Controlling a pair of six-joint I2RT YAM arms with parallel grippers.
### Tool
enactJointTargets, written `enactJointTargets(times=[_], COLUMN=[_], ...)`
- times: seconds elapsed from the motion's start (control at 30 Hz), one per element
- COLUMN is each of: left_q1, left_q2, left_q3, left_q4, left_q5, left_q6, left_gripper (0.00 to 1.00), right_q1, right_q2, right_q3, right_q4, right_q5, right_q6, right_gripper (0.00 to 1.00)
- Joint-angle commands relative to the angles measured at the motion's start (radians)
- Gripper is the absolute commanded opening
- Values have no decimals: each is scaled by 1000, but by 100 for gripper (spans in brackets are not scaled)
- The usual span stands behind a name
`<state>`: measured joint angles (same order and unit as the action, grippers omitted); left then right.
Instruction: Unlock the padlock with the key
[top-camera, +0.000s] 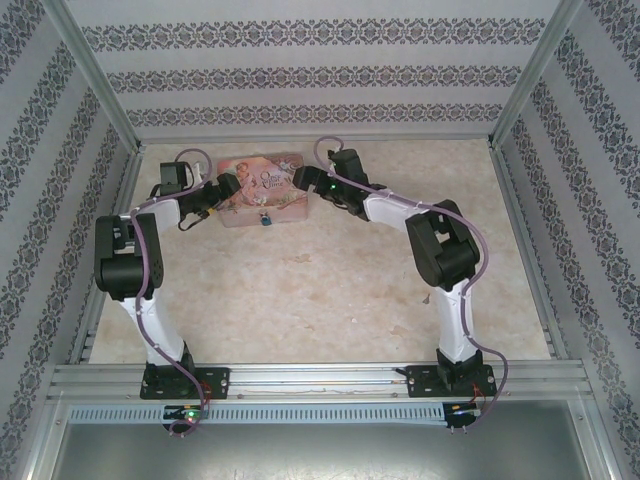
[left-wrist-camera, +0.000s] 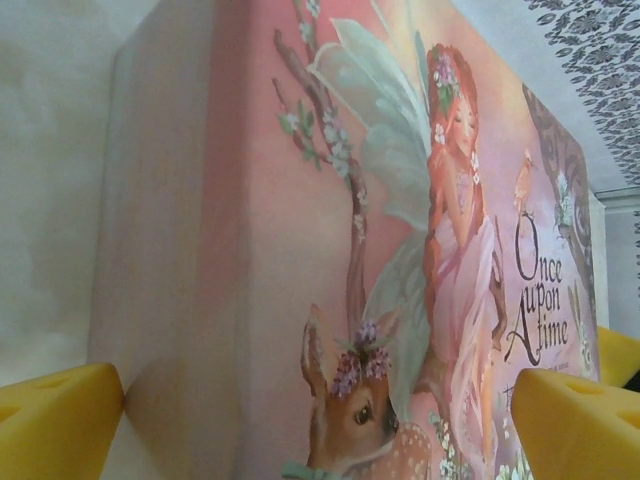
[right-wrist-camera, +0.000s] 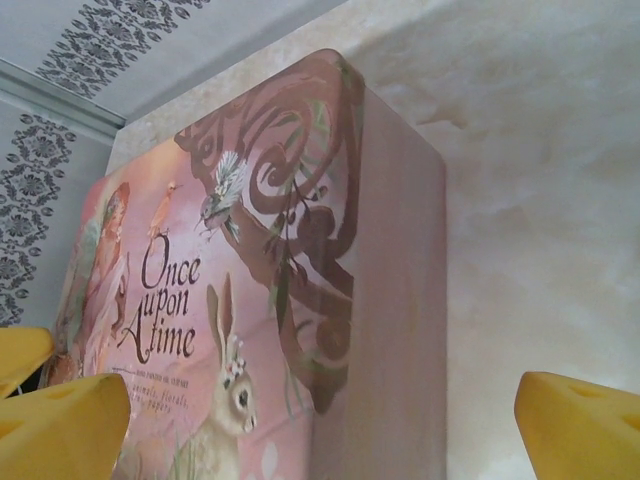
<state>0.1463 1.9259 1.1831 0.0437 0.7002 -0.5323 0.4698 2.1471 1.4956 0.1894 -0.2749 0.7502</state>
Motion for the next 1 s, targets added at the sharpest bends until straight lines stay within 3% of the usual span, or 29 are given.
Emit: enactJointTargets(times=[0.0,0.43,0.97], left_q1=[10,-41,-254], left_q2=[8,-7,-102], left_q3=[37,38,-65], left_q4=[8,-28,-51], left_q5=[69,138,90], left_q6=[13,49,61], left_gripper=[98,95,93], right_q1=[16,41,44], right_q2=[43,35,-323], right_q3=[67,75,-387], right_q4=[-13,-27,33], right_q5=[-48,-132,-68], right_q6=[22,16,-5], right_gripper=[96,89,81])
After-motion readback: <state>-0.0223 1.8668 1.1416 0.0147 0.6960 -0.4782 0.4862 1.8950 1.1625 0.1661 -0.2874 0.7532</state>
